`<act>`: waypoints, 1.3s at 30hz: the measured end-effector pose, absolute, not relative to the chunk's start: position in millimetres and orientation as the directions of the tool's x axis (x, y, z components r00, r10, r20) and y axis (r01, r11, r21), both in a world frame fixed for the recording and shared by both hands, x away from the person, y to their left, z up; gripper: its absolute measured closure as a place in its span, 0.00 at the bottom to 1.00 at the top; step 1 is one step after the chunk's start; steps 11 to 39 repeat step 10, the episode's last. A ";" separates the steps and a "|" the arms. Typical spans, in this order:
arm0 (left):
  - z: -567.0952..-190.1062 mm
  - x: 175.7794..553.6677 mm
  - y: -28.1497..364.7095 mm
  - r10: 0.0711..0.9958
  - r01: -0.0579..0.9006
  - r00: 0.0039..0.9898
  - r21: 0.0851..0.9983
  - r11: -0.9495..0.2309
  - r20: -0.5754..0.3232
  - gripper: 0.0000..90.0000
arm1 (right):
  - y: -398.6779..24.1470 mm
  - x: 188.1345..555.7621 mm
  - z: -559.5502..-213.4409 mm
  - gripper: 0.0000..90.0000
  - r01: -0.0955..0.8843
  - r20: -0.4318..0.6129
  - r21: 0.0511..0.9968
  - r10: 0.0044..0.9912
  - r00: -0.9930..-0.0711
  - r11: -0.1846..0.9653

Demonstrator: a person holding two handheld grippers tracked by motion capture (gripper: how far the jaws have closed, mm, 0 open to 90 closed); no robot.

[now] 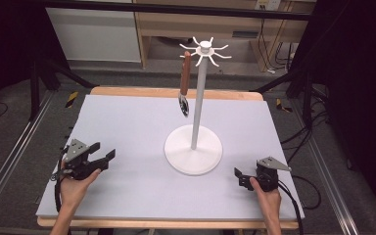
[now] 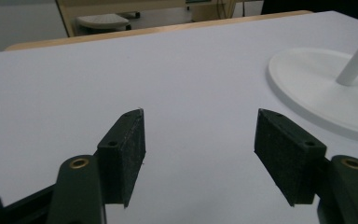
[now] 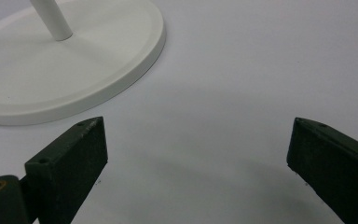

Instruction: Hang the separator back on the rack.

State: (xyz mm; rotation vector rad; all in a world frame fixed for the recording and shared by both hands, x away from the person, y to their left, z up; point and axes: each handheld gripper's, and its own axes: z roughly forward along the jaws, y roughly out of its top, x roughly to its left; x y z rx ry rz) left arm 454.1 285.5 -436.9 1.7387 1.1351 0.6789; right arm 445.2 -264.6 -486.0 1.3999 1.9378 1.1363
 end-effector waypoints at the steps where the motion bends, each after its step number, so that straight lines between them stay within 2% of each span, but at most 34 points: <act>1: -439.0 453.8 288.1 0.910 0.405 0.413 0.901 -0.157 -0.028 0.36 | -263.7 445.0 -485.9 0.06 0.527 0.080 0.840 0.931 -0.356 0.129; 9: -450.9 457.4 314.7 0.931 0.477 0.359 0.870 -0.128 -0.059 0.34 | -263.0 445.8 -486.0 0.06 0.533 0.079 0.836 0.931 -0.356 0.133; 39: -450.9 457.4 314.7 0.931 0.477 0.359 0.870 -0.128 -0.059 0.33 | -263.1 445.9 -486.0 0.06 0.534 0.080 0.835 0.931 -0.356 0.132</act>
